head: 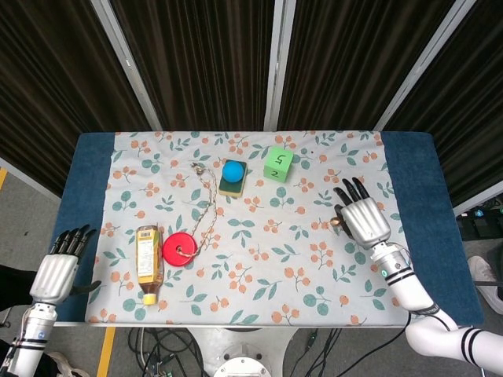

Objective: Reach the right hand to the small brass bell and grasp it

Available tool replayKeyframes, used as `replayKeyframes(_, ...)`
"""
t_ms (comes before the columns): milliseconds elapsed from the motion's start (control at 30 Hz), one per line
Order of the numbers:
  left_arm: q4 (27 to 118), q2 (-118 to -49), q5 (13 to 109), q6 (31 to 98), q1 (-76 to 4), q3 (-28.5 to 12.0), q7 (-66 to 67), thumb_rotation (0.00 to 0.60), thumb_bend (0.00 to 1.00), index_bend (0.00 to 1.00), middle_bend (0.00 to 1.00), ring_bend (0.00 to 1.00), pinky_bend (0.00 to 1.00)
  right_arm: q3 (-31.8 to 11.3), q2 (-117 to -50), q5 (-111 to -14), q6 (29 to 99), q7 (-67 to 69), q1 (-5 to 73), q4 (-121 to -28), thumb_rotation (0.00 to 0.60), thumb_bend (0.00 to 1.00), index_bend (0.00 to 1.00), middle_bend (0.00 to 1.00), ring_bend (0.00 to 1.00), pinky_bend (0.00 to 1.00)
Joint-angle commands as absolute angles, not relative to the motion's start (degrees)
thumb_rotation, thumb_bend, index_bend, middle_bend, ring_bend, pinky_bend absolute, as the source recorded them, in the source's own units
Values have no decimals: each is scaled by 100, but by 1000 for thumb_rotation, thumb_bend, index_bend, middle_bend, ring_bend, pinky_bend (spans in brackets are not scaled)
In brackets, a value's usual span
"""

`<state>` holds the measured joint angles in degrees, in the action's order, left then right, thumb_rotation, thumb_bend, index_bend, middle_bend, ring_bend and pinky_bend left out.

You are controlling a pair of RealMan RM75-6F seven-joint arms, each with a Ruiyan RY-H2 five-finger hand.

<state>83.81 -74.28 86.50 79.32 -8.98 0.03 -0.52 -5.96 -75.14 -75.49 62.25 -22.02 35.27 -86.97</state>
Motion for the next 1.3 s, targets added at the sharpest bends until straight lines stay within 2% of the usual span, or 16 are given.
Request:
replayKeyframes(33,8375,-7429,8640,7942,-891,-1,-64,600,0,0,0,0,7,-576,-7482,-7546,6131,-2228,3499,-8712,600,487,822,190,0,0)
replayKeyframes(967,8280,-7471,8623,7925,-879,11,-126,600,0,0,0,0,7,-339,-7964,-7374,5557,-2291,3507,-8124,600,465,815,189,0,0)
replayKeyframes(1100,8279,-7465,8627,7936,-873,13,-131,600,0,0,0,0,7,-330,-7947,-7371,5512,-2277,3511,-8127,600,389,781,183,0,0)
replayKeyframes(1300,8288,-7463,8631,7940,-872,12,-123,600,0,0,0,0,7,-320,-7881,-7320,5435,-2287,3515,-8184,600,212,608,147,0,0)
